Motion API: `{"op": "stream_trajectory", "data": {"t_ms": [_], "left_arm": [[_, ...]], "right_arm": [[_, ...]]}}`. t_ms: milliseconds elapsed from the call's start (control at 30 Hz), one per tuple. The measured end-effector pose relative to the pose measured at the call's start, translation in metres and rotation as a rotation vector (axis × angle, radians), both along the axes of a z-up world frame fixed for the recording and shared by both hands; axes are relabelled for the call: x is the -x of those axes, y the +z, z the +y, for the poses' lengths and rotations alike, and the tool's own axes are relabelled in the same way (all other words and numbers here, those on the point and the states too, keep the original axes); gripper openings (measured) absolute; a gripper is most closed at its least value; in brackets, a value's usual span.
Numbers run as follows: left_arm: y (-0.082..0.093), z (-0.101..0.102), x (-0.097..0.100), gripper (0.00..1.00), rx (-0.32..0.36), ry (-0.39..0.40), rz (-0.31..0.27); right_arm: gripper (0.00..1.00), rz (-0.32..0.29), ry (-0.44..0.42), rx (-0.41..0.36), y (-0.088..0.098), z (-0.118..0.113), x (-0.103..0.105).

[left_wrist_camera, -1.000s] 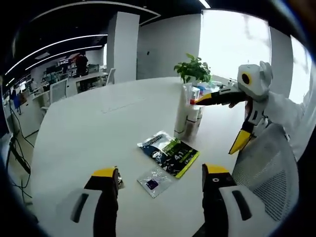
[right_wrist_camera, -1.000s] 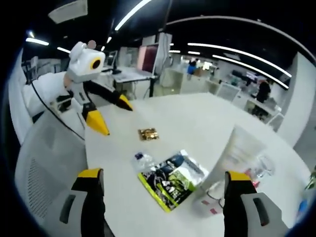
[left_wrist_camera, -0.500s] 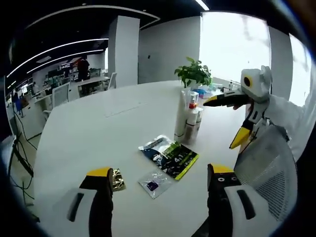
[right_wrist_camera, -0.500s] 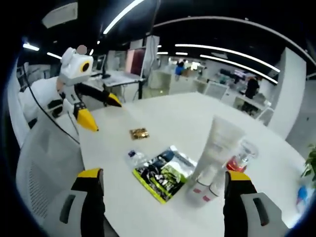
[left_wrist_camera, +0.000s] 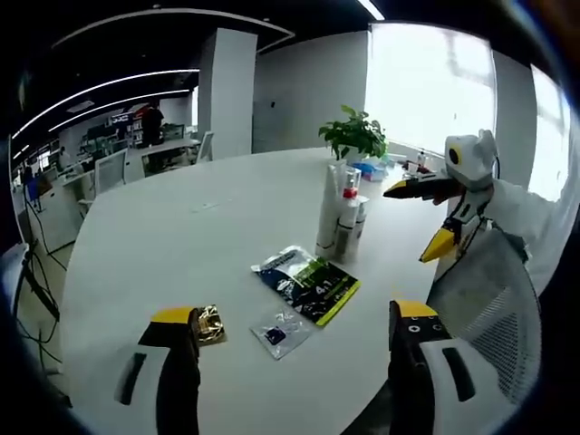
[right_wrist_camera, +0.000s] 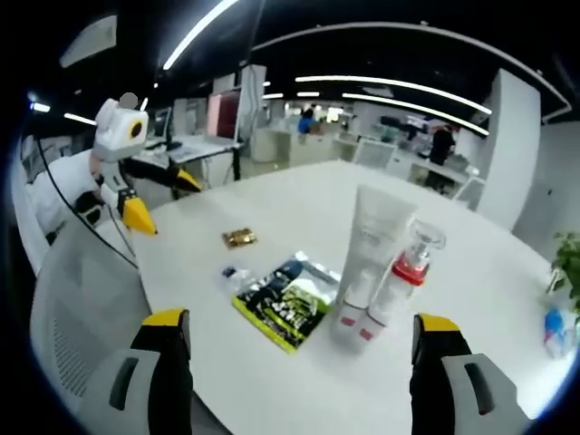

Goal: Arrange the skincare products in the storage area until every visible bottle or jar stands upright without overlapping.

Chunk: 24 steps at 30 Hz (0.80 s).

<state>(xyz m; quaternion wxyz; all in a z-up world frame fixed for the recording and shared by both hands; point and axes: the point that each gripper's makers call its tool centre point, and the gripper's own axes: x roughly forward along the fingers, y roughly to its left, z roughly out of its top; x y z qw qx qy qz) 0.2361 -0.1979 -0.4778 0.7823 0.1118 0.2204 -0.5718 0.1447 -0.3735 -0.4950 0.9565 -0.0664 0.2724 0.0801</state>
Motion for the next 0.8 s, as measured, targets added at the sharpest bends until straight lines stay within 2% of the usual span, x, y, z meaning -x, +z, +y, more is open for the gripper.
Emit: {"op": "stream_trajectory", "data": {"t_ms": [333,800], "left_arm": [[0.0005,-0.0006,0.0018,0.93,-0.002,-0.005,-0.007],[-0.0075,0.0041,0.002,0.98,-0.027,0.001,0.019]], "right_arm": [[0.99,0.011,-0.01,0.003,-0.0025,0.0004,0.0011],[0.99,0.028,-0.018,0.006,-0.0077,0.0014,0.0039]]}}
